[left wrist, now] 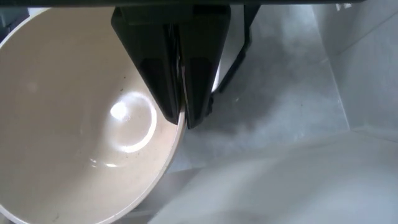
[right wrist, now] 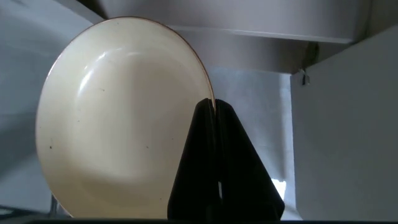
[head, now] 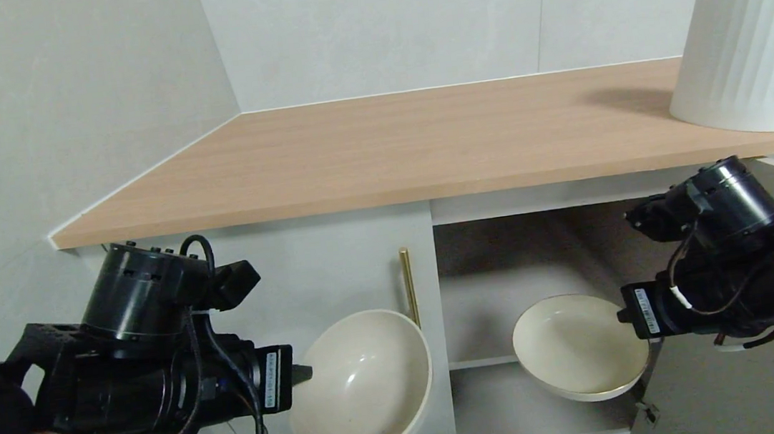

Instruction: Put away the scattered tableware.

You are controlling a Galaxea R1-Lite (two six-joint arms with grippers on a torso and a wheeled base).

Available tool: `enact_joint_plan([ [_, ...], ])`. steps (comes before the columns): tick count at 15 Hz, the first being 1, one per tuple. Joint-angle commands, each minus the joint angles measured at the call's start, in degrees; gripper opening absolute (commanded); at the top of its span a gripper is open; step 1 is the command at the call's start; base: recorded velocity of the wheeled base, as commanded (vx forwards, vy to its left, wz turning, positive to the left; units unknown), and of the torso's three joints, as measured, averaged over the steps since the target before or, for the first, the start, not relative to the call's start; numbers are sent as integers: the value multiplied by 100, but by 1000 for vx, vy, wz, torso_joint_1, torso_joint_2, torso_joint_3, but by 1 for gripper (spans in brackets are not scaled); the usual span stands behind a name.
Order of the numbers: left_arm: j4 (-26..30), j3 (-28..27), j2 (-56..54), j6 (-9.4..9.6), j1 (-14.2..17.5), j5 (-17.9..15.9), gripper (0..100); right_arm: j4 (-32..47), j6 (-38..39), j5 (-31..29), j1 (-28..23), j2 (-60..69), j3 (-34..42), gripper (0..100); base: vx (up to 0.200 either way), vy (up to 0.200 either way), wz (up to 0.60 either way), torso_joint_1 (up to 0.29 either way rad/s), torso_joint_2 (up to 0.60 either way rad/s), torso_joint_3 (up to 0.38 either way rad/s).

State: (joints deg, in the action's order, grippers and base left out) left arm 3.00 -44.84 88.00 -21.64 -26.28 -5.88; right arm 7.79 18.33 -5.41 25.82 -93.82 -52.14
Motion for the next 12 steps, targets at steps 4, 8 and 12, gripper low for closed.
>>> enact_joint_plan([
  [4,8,10,77,-7,-35,-1,0,-1596,21,31,2,-1938,468,0,0,0,0,0,0,0],
  [8,8,10,129,-7,-35,8,0,-3249,56,-12,-33,-2580,828,0,0,0,0,0,0,0],
  [12,8,10,129,-7,-79,16,0,-4198,381,-364,-262,-3283,714,0,0,0,0,0,0,0],
])
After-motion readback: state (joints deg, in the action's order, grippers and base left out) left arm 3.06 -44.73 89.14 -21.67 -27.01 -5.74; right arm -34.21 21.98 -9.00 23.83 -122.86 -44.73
